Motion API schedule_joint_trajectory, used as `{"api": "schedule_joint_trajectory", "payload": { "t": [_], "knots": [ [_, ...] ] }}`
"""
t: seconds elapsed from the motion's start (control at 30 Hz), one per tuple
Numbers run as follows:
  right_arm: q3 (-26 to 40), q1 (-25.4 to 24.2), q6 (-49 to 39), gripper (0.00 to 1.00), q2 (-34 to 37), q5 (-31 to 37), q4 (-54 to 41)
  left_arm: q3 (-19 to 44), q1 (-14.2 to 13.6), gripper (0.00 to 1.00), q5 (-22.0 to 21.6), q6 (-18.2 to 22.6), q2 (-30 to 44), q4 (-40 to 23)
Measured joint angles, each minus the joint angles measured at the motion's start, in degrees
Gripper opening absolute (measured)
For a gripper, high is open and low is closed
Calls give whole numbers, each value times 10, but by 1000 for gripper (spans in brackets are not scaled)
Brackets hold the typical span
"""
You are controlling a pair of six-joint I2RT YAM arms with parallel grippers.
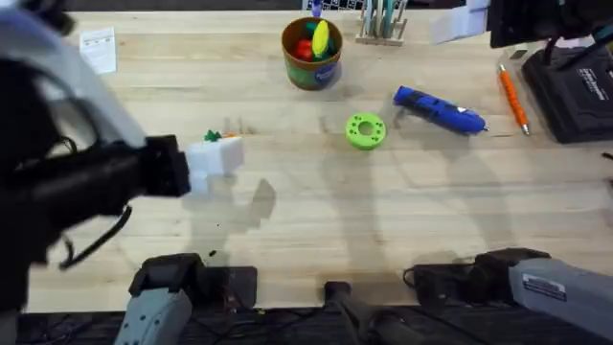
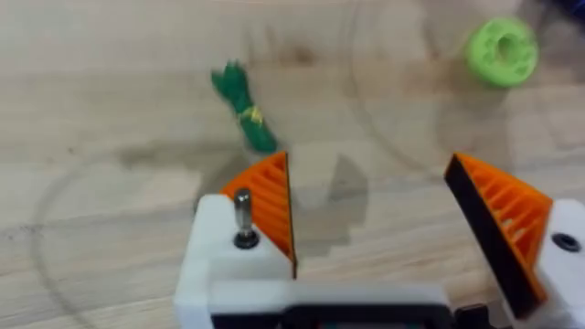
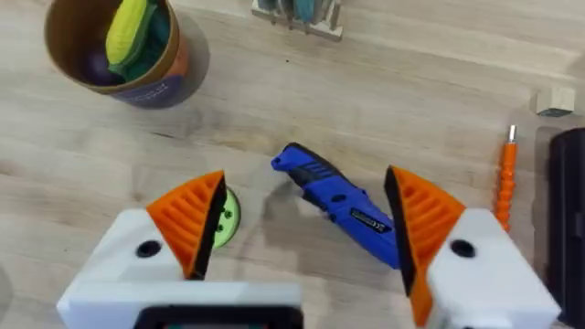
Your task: Pick up the gripper from the table and insert it into the empty holder that is missing its gripper. Then pick up a screw, insert it into the mounting hole, and use the screwdriver to tighten it. Finally, clean up the table by picking up the vegetable and placing it into the bucket.
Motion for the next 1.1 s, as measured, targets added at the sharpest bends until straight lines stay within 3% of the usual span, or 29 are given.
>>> {"api": "schedule_joint_trajectory", "payload": {
  "t": [0.27, 0.5, 0.7, 0.87, 1.1],
  "knots": [
    [0, 0, 0, 991, 0, 0, -1, 0, 0, 986, -6, -38, 132, 22],
    [0, 0, 0, 992, 0, 0, -1, 60, 0, 986, -92, -123, 258, -20],
    [0, 0, 0, 992, 0, 0, -2, 131, 0, 988, -127, -166, 396, -57],
    [0, 0, 0, 992, 0, 0, -2, 152, -23, 987, -157, -195, 497, -31],
    [0, 0, 0, 992, 0, 0, -2, 152, -55, 987, -166, -237, 592, 21]
  ]
}}
